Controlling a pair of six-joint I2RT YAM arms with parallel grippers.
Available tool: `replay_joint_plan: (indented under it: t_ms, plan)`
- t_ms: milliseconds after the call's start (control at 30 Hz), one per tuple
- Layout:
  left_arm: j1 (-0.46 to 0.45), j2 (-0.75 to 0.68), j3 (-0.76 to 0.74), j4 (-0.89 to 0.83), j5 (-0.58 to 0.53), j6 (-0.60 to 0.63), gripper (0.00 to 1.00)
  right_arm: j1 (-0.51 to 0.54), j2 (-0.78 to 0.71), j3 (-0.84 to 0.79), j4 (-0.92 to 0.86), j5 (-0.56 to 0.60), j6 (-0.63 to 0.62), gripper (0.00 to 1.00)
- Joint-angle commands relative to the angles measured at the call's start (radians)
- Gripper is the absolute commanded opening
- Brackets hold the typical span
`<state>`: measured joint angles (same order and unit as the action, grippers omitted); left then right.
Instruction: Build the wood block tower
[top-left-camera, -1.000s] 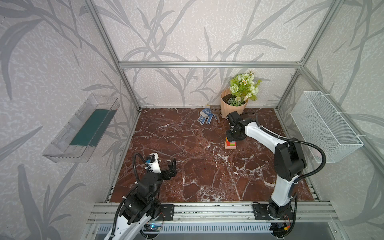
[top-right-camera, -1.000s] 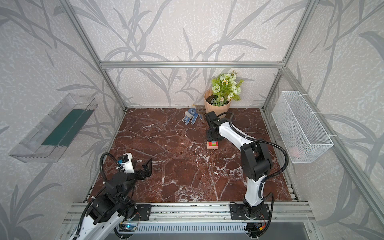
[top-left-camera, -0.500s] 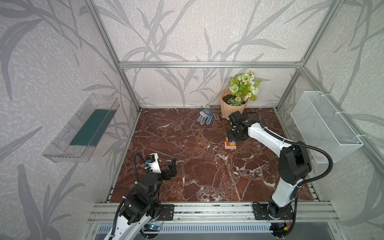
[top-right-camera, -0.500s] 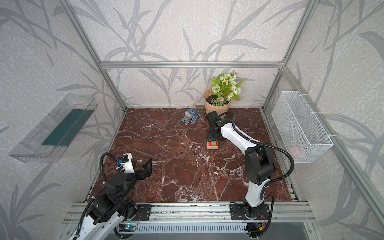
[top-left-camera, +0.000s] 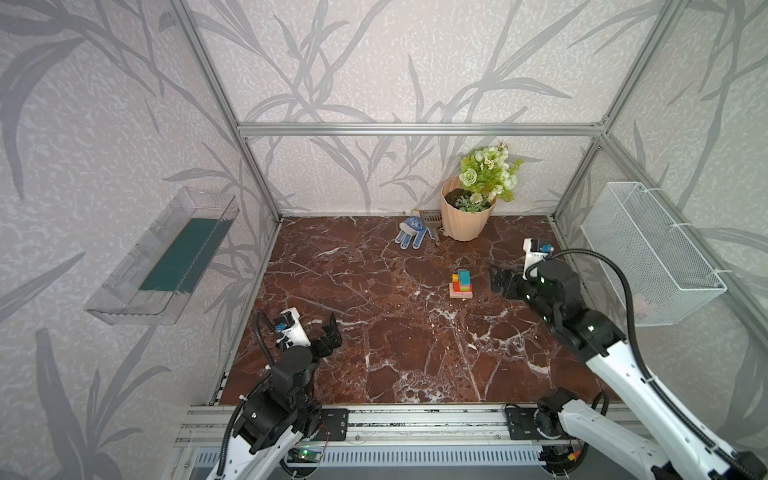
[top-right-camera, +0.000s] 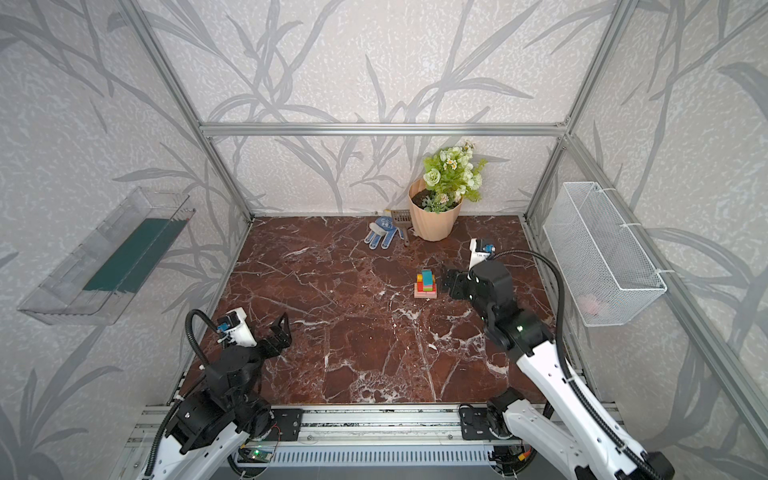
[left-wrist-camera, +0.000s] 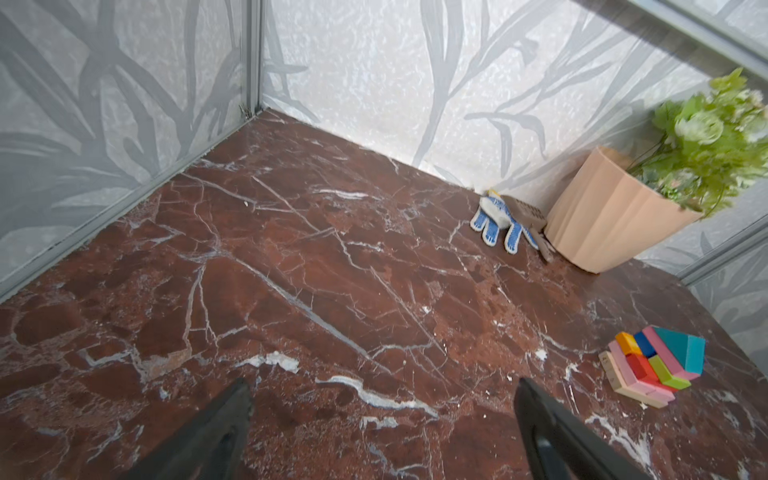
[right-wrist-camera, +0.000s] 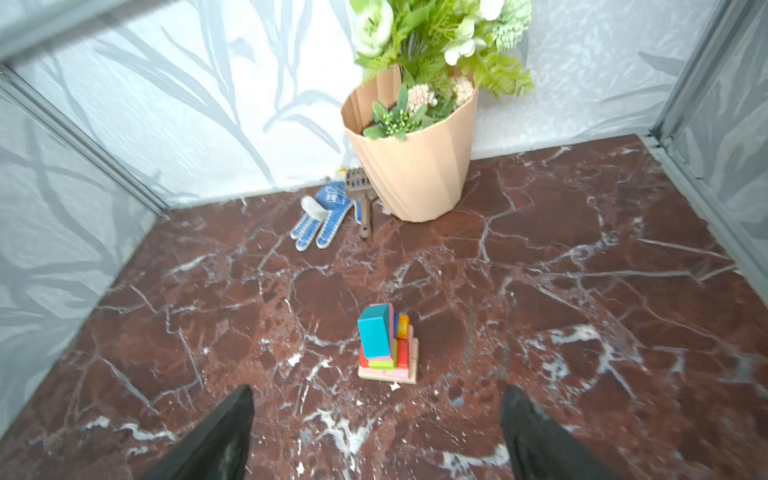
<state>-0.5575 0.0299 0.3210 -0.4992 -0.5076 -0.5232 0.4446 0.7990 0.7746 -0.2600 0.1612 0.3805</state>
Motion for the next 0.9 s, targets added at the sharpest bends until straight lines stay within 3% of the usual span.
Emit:
replay_joint_plan:
  t_ms: [0,67,133,200,267,333,367,467,533,600,700,800,867]
  plan:
    - [-0.005,-0.012,-0.07,0.216,-0.038,0.151,0.99,-0.002,-0.146,-0.269,0.486,-0.087,-0.162,1.0]
    - [-0.005,0.034,-0.143,0.382,-0.115,0.207,0.99,-0.003,-0.187,-0.36,0.636,0.046,-0.215,0.99]
    - [-0.004,0.131,-0.263,0.725,-0.175,0.354,0.99,-0.022,-0.146,-0.335,0.598,0.152,-0.301,0.99]
    - [0.001,0.263,-0.338,1.043,-0.234,0.5,0.99,-0.059,-0.065,-0.31,0.568,0.164,-0.386,0.99]
    - [0.009,0.398,-0.326,1.198,-0.342,0.551,0.99,-0.117,0.027,-0.312,0.565,0.173,-0.398,0.99]
    - [0.046,0.549,-0.298,1.249,-0.223,0.691,0.99,-0.19,0.133,-0.347,0.62,0.182,-0.384,0.99]
    - [0.096,0.616,-0.297,1.304,-0.177,0.683,0.99,-0.217,0.18,-0.369,0.665,0.187,-0.376,0.99]
    - [0.317,0.838,-0.265,1.362,-0.047,0.48,0.99,-0.259,0.3,-0.416,0.767,0.205,-0.374,0.99]
    - [0.417,0.996,-0.226,1.4,0.054,0.487,0.99,-0.262,0.346,-0.439,0.831,0.227,-0.392,0.99]
    - [0.447,1.144,-0.189,1.484,0.056,0.507,0.99,-0.269,0.402,-0.459,0.912,0.247,-0.415,0.99]
    - [0.454,1.328,-0.165,1.673,0.195,0.596,0.99,-0.276,0.558,-0.477,1.145,0.254,-0.464,1.0]
    - [0.489,1.479,-0.112,1.722,0.2,0.524,0.99,-0.295,0.564,-0.328,0.815,0.163,-0.445,0.95]
    - [0.515,1.604,-0.089,1.838,0.245,0.539,0.99,-0.314,0.618,-0.315,0.867,0.112,-0.444,0.91]
